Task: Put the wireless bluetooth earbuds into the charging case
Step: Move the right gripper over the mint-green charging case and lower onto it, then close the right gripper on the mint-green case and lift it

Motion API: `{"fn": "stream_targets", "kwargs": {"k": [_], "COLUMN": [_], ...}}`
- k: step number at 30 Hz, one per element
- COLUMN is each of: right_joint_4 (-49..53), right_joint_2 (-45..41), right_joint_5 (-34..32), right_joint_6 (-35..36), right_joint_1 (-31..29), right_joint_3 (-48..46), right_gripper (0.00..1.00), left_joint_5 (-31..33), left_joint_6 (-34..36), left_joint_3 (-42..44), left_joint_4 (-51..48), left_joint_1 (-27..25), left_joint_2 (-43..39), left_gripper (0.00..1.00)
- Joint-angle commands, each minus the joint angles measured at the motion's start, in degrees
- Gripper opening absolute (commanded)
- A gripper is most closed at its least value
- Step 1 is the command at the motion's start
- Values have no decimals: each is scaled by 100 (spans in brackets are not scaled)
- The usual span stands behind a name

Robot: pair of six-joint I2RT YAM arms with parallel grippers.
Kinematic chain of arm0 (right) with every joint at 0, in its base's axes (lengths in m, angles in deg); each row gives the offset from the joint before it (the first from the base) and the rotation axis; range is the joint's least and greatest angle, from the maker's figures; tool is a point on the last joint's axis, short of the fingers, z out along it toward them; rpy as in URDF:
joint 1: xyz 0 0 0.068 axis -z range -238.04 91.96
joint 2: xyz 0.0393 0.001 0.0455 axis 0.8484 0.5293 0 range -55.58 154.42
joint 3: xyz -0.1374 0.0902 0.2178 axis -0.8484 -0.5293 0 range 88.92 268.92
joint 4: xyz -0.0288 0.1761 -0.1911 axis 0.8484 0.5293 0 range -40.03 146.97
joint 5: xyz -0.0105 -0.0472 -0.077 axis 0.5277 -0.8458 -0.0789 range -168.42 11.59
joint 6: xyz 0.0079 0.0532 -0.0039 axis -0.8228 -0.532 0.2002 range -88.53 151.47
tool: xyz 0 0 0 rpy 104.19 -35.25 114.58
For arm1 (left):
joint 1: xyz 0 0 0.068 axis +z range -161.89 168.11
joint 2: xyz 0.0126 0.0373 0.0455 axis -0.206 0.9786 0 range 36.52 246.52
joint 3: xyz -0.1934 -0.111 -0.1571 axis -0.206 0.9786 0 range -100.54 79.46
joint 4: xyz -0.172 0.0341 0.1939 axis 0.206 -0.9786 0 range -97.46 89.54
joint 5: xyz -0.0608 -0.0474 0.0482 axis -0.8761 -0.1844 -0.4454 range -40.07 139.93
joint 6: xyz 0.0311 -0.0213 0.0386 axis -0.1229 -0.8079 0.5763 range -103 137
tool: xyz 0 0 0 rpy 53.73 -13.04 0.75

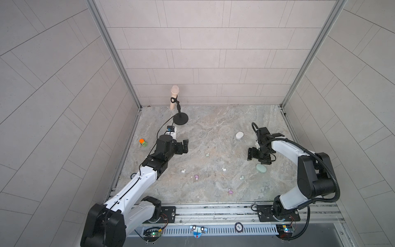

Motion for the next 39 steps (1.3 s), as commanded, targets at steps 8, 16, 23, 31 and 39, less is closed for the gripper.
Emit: {"fn": "stream_targets", "kwargs": {"k": [8,16,23,31,39], "right_joint_4": [1474,648,228,-226,-330], "right_joint_2": [-752,-699,-568,-696,-914], "right_joint_5": [-1112,-838,-757,-621,-625], "right_joint_6": [-1032,-1509,-1521,-1794,-1890], "right_joint_1": [148,145,121,121,190], "right_joint_3": [39,-395,-633,-1044,-1181], "right_gripper": [92,92,93,86,82], "left_joint_5": [-31,-58,-68,-70,-68], "left_joint_6": [-41,-41,-50,-50,-50], "left_joint_3": [-116,-143,-139,-125,-125], "left_joint_4": [-48,-71,-48,-64,-64], "left_joint_1": [-98,-134,-146,-143,-143], "left_joint_2": [13,14,14,-2,2], "left_gripper": [100,100,100,100,100]}}
